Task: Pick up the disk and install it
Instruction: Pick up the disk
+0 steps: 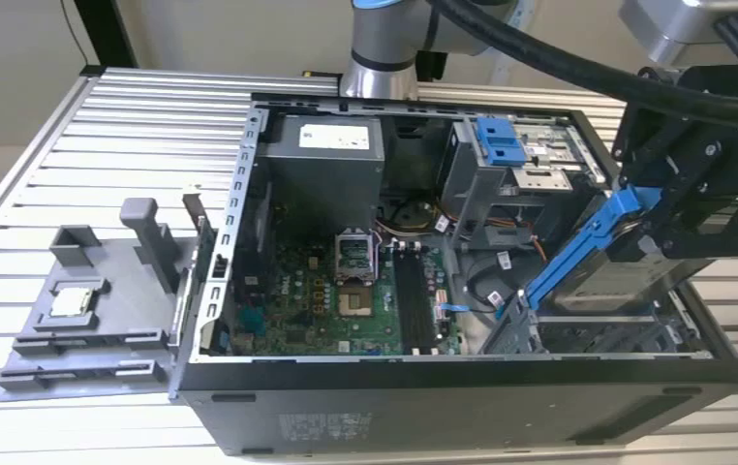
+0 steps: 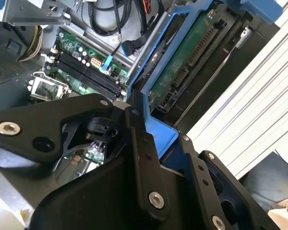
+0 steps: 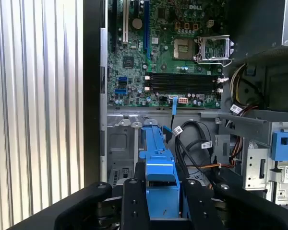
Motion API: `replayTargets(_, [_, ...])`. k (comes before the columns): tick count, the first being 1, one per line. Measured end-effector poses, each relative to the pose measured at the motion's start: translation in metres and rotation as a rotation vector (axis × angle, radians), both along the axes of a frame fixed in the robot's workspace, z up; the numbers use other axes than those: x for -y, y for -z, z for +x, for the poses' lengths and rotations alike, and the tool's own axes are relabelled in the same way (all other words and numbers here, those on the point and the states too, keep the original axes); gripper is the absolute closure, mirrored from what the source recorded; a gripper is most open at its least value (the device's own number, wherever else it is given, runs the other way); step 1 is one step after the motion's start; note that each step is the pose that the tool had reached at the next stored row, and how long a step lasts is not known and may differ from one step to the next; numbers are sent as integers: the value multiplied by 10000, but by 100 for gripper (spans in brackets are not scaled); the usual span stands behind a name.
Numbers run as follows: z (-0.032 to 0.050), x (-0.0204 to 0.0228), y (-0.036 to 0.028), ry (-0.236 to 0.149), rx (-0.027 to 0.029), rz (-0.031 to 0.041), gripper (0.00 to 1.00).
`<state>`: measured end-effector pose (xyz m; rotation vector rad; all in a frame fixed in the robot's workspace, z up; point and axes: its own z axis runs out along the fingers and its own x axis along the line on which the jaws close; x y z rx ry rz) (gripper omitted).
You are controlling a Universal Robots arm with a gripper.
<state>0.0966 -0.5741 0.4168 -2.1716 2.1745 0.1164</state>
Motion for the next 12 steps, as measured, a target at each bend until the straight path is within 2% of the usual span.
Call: replayTargets(12, [0, 0, 168, 0, 0, -1, 100])
